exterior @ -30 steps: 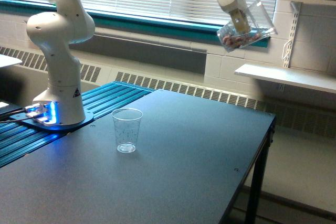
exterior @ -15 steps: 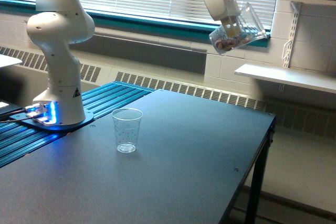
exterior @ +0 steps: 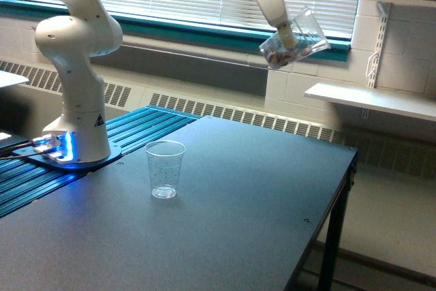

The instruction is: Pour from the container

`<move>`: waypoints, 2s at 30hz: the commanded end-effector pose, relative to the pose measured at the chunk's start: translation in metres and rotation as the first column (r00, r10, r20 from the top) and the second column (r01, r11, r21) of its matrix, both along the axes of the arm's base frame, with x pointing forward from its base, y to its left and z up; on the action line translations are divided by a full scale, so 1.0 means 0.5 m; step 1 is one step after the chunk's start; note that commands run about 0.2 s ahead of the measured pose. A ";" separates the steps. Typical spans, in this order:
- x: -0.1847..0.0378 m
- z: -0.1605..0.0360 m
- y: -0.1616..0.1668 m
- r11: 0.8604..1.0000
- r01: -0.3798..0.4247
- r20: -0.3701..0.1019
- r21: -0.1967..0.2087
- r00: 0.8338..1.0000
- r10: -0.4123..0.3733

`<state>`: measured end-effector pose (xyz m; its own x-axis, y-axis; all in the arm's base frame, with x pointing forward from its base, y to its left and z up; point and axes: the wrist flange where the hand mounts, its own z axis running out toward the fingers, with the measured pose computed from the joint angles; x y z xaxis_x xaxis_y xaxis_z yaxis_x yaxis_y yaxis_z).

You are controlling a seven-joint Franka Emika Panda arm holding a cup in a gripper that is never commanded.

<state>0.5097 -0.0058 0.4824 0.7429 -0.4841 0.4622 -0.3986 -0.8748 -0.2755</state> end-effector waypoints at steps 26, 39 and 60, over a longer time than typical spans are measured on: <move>-0.120 -0.060 -0.019 0.973 -0.219 -0.121 -0.079 0.971 0.208; -0.146 -0.056 -0.032 0.968 -0.233 -0.188 -0.089 0.959 0.213; -0.286 -0.122 -0.015 0.938 -0.340 -0.324 -0.071 0.897 0.301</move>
